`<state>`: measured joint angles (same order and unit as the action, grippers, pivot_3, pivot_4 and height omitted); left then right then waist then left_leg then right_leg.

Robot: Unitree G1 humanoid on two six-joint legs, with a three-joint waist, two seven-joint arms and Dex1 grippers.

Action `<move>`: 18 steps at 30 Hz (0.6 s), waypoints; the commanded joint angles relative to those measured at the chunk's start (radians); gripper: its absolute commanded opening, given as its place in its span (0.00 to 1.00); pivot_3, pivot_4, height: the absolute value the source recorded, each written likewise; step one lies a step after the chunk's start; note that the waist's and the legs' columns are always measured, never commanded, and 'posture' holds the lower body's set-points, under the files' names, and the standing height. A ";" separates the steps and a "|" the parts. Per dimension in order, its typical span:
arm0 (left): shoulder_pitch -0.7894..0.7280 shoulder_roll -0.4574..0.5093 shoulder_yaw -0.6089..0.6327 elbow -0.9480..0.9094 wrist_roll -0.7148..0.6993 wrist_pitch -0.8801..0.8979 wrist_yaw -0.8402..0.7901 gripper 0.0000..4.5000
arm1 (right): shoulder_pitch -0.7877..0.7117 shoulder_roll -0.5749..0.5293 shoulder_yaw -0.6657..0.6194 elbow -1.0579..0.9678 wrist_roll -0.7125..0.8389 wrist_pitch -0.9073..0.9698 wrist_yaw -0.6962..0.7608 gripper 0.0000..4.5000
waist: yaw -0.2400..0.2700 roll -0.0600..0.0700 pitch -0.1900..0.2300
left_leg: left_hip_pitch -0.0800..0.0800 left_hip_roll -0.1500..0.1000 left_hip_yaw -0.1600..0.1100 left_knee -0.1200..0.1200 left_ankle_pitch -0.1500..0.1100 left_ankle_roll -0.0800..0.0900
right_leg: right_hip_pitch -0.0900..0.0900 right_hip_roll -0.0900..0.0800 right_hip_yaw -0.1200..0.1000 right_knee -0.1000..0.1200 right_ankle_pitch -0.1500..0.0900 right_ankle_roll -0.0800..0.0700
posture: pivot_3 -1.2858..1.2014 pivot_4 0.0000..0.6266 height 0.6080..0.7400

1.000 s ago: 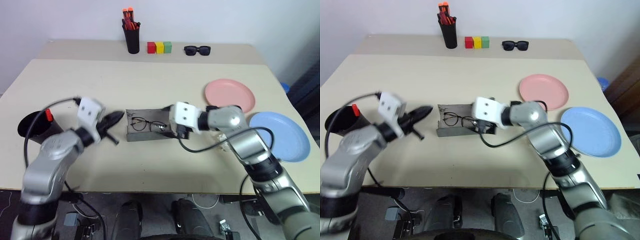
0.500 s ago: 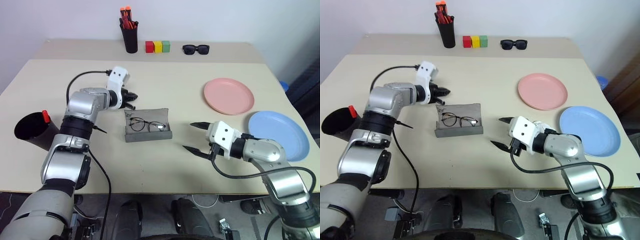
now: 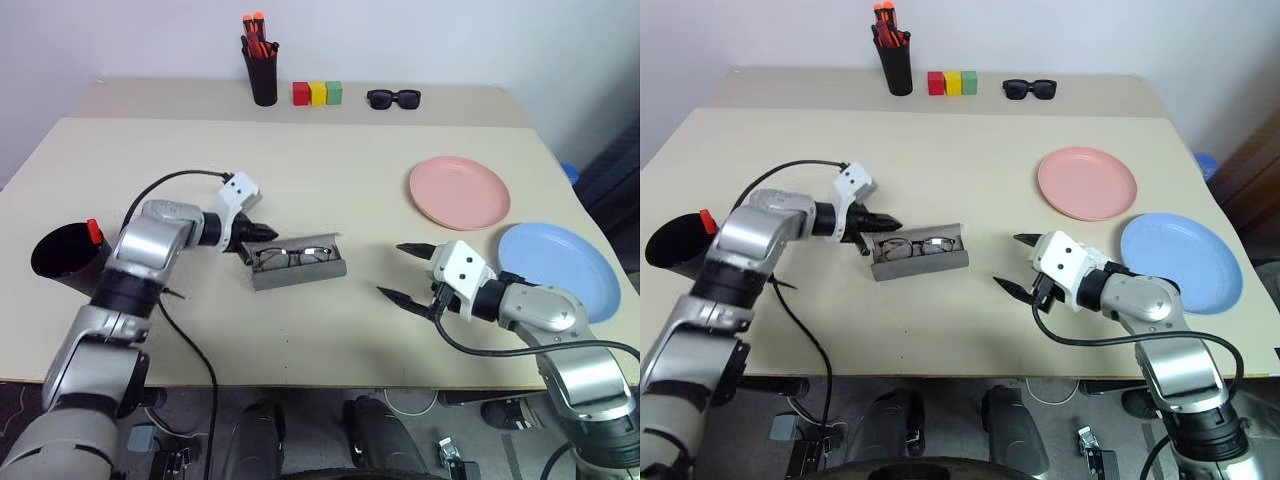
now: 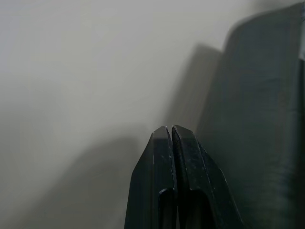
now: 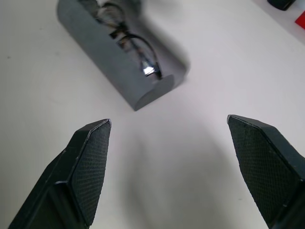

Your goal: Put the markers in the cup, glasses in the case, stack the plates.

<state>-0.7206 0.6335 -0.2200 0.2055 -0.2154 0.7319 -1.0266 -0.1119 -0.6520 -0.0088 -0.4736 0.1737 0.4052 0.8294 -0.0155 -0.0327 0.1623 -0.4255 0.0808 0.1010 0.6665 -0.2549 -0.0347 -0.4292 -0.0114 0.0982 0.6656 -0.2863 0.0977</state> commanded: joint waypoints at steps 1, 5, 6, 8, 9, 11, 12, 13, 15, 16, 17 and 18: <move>0.058 0.029 0.030 -0.150 -0.016 -0.040 -0.008 0.01 | -0.045 -0.003 -0.001 0.017 0.014 -0.016 -0.006 0.88 | 0.002 0.000 0.000 | 0.000 0.000 0.000 0.000 0.000 0.000 | 0.000 0.000 0.000 0.000 0.000 0.000 | 0.52 0.24 0.87; 0.146 0.050 0.046 -0.263 -0.023 -0.100 -0.006 0.01 | -0.090 0.004 0.017 0.066 0.002 -0.022 -0.015 0.88 | 0.003 0.000 0.000 | 0.000 0.000 0.000 0.001 0.000 0.000 | 0.001 0.000 0.000 0.000 0.000 -0.001 | 0.52 0.24 0.87; 0.164 0.055 0.047 -0.285 -0.021 -0.117 -0.005 0.01 | -0.099 0.003 0.020 0.078 -0.004 -0.022 -0.020 0.88 | 0.002 0.000 0.000 | 0.000 0.000 0.000 0.001 0.000 0.000 | 0.001 0.000 0.000 0.000 0.000 -0.001 | 0.52 0.24 0.87; 0.194 0.046 0.070 -0.313 -0.023 -0.162 0.017 0.01 | -0.141 -0.001 0.028 0.121 -0.018 -0.012 -0.033 0.88 | 0.002 0.000 0.000 | 0.000 0.000 0.000 0.001 0.000 0.000 | 0.001 0.000 0.000 0.000 0.000 -0.001 | 0.52 0.24 0.87; 0.202 0.041 0.078 -0.318 -0.025 -0.176 0.026 0.01 | -0.155 -0.004 0.032 0.136 -0.023 -0.007 -0.038 0.88 | 0.002 0.000 0.000 | 0.000 0.000 0.000 0.001 0.000 0.000 | 0.001 0.000 0.000 0.000 0.000 -0.001 | 0.52 0.24 0.87; 0.216 0.016 0.111 -0.325 -0.023 -0.216 0.073 0.01 | -0.214 -0.014 0.052 0.214 -0.072 0.011 -0.067 0.88 | 0.002 0.000 0.000 | 0.000 0.000 0.000 0.001 0.000 0.000 | 0.001 0.000 0.000 0.000 0.000 -0.001 | 0.52 0.24 0.87; 0.227 0.001 0.130 -0.331 -0.014 -0.253 0.107 0.01 | -0.253 -0.018 0.065 0.270 -0.111 0.017 -0.094 0.88 | 0.001 0.000 0.000 | 0.000 0.000 0.000 0.001 0.000 0.000 | 0.001 0.000 0.000 0.000 0.000 -0.001 | 0.52 0.24 0.87; 0.240 -0.012 0.145 -0.341 -0.004 -0.292 0.136 0.01 | -0.292 -0.021 0.079 0.331 -0.152 0.014 -0.123 0.88 | 0.001 0.000 0.000 | 0.000 0.000 0.000 0.001 0.000 0.000 | 0.001 0.000 0.000 0.000 0.000 -0.001 | 0.52 0.24 0.87; 0.278 -0.035 0.167 -0.380 0.002 -0.365 0.175 0.01 | -0.365 -0.023 0.108 0.461 -0.234 0.007 -0.188 0.88 | 0.001 0.000 0.000 | 0.000 0.000 0.001 0.002 0.000 0.000 | 0.001 0.000 0.001 0.000 0.000 -0.001 | 0.52 0.24 0.87; 0.296 -0.048 0.178 -0.403 -0.006 -0.389 0.188 0.01 | -0.396 -0.026 0.125 0.523 -0.273 -0.003 -0.212 0.88 | -0.001 0.000 0.000 | 0.000 0.000 0.001 0.001 0.000 0.000 | 0.001 0.000 0.001 0.000 0.000 -0.001 | 0.52 0.24 0.87; 0.315 -0.061 0.191 -0.430 -0.020 -0.396 0.202 0.01 | -0.425 -0.030 0.147 0.588 -0.313 -0.018 -0.233 0.88 | -0.001 0.000 0.000 | 0.000 0.000 0.001 0.001 0.000 0.000 | 0.000 0.000 0.001 0.000 0.000 -0.001 | 0.52 0.24 0.87; 0.331 -0.073 0.201 -0.454 -0.031 -0.398 0.215 0.01 | -0.450 -0.031 0.166 0.644 -0.343 -0.034 -0.249 0.88 | -0.001 0.000 0.000 | 0.000 0.000 0.001 0.001 0.000 0.000 | 0.000 -0.001 0.001 0.000 0.000 0.000 | 0.52 0.24 0.87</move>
<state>-0.3977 0.5681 -0.0584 -0.1792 -0.2255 0.3673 -0.8368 -0.5269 -0.6655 0.1374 0.1084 -0.1082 0.4040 0.6184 -0.0162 -0.0322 0.1621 -0.4253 0.0808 0.1022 0.6675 -0.2548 -0.0346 -0.4291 -0.0119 0.0990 0.6657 -0.2862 0.0975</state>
